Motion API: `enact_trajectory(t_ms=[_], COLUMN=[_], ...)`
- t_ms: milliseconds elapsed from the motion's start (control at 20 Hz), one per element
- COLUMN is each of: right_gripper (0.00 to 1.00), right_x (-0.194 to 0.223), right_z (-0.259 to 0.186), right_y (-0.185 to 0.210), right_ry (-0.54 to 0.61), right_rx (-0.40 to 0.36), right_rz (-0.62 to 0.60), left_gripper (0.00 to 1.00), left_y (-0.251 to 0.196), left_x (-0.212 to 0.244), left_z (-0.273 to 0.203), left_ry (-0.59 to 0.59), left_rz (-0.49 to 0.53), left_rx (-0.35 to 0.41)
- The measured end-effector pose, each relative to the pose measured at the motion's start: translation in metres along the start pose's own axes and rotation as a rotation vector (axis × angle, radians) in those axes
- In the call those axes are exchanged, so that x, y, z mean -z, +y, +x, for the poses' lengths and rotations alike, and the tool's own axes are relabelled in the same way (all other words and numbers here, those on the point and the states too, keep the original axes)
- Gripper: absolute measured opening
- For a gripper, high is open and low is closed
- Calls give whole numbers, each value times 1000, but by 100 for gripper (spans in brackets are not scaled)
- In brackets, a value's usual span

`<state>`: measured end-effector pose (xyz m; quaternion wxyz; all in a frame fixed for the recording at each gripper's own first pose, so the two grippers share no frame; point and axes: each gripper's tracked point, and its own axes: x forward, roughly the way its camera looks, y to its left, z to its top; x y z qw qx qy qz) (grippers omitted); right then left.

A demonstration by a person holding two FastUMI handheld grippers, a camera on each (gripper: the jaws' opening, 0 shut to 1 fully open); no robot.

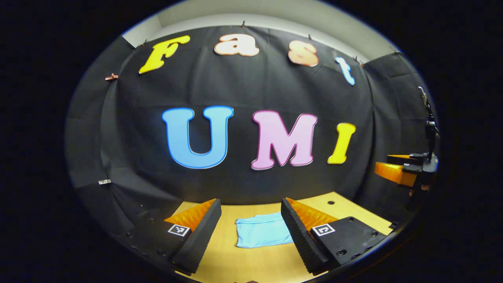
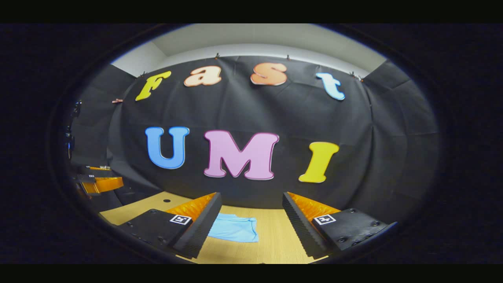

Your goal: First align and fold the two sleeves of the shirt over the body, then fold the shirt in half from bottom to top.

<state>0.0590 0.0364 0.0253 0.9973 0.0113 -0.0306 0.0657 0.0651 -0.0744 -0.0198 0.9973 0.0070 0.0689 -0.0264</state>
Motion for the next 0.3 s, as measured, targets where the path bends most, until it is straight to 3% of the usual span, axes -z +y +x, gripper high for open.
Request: enact_trajectory(t_ms=[200,300], right_gripper=[96,96], right_x=[-57,-69], right_z=[-60,-70], right_y=[17,18], right_ry=[-44,-82], right_rx=[-67,-75], right_rz=[31,27], left_gripper=[96,99], left_y=[-17,-10], left_x=[-31,-37], left_z=[-85,-100], left_ry=[-76,-91], left_rz=[-113,-118], left_rx=[-18,-46])
